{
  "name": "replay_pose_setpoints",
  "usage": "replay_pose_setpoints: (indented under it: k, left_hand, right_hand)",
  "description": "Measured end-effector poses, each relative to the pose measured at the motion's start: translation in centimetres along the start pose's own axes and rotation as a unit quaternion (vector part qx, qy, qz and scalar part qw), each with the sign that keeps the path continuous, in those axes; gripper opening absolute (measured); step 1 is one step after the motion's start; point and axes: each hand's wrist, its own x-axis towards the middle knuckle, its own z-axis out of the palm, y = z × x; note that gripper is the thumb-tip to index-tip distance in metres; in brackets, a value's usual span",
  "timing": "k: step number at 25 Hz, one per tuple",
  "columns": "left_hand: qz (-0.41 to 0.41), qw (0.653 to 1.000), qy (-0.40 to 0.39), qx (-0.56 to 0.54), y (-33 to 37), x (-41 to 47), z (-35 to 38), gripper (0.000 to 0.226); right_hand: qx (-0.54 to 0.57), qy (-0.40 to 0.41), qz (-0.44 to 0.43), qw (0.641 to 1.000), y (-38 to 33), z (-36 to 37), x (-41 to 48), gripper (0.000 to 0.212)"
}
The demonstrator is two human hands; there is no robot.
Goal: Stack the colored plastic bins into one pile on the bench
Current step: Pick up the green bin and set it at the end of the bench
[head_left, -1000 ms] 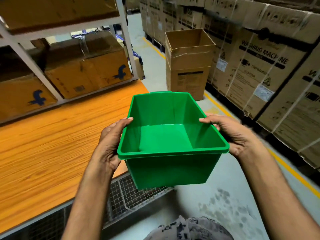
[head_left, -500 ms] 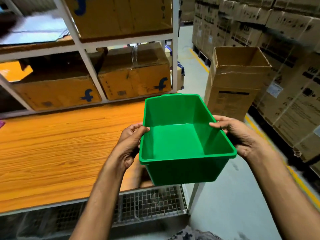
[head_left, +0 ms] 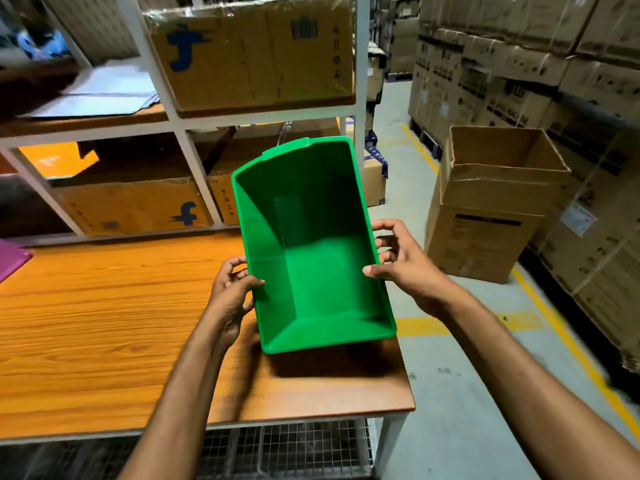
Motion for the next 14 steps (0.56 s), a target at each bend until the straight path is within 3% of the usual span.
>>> replay_pose_setpoints:
  k: [4,10,14]
  left_hand:
    - [-0.032,0.999,0.007,0.029,0.8,1.9,-0.5,0.043]
    - [-0.11,0.99,-0.008,0.084,2.6,4.9,1.5,0.031]
    - [-0.122,0.986,-0.01,0.116,3.4,6.6,2.8,0.032]
  right_hand:
    - [0.027,-0.002,0.04,0.999,0.1,0.0,2.5,0.067]
    - [0.143,0.007,0.178,0.974,0.4,-1.6,6.6,0.062]
    - [0.16,-0.026,0.224,0.961,0.0,-2.6,7.8,0.044]
